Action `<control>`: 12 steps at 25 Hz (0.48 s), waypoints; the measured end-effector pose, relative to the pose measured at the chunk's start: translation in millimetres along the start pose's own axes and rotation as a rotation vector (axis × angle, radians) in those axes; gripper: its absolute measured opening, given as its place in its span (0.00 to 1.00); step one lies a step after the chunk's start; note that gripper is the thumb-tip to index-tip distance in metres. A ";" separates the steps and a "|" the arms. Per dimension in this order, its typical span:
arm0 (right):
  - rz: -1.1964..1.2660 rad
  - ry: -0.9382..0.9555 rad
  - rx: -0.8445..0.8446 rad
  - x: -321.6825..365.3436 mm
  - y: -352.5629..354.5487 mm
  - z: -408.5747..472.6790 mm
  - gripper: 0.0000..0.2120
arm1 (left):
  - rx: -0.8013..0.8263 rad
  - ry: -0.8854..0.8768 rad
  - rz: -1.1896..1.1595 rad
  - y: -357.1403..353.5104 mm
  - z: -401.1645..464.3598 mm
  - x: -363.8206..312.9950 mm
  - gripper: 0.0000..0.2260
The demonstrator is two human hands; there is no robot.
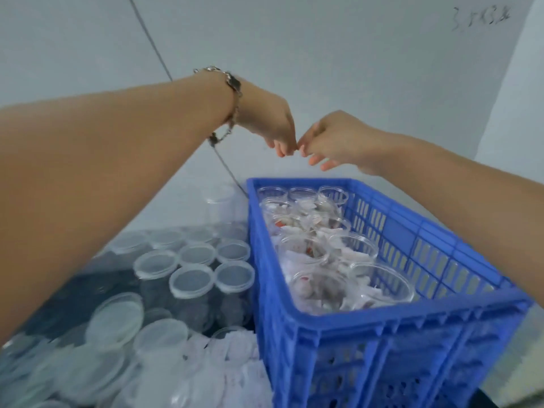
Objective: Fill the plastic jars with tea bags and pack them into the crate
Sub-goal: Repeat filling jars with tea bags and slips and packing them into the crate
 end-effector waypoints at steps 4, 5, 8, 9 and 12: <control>0.084 0.201 0.072 68.6 -42.9 -32.4 0.05 | -0.094 0.107 0.003 7.9 -74.4 53.7 0.11; 0.064 0.225 0.096 83.8 -59.4 -37.3 0.05 | -0.079 0.140 0.011 2.9 -90.3 71.6 0.11; -0.067 0.209 0.168 113.6 -107.2 -35.4 0.10 | -0.025 0.221 -0.009 -28.2 -117.1 124.6 0.13; -0.119 0.163 0.204 119.0 -124.4 -31.3 0.12 | -0.020 0.232 -0.051 -42.8 -120.8 141.5 0.14; -0.262 -0.018 0.282 118.6 -178.4 -17.1 0.09 | -0.035 0.285 -0.219 -94.7 -119.0 189.6 0.21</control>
Point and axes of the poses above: each hand's wrist, its own z-axis towards the middle knuckle, its own y-axis out of the back of the hand, x = y × z, the point moved 1 cm from there along z, towards the middle knuckle, and after that the axes turned 11 degrees about -z, right-handed, at the moved point
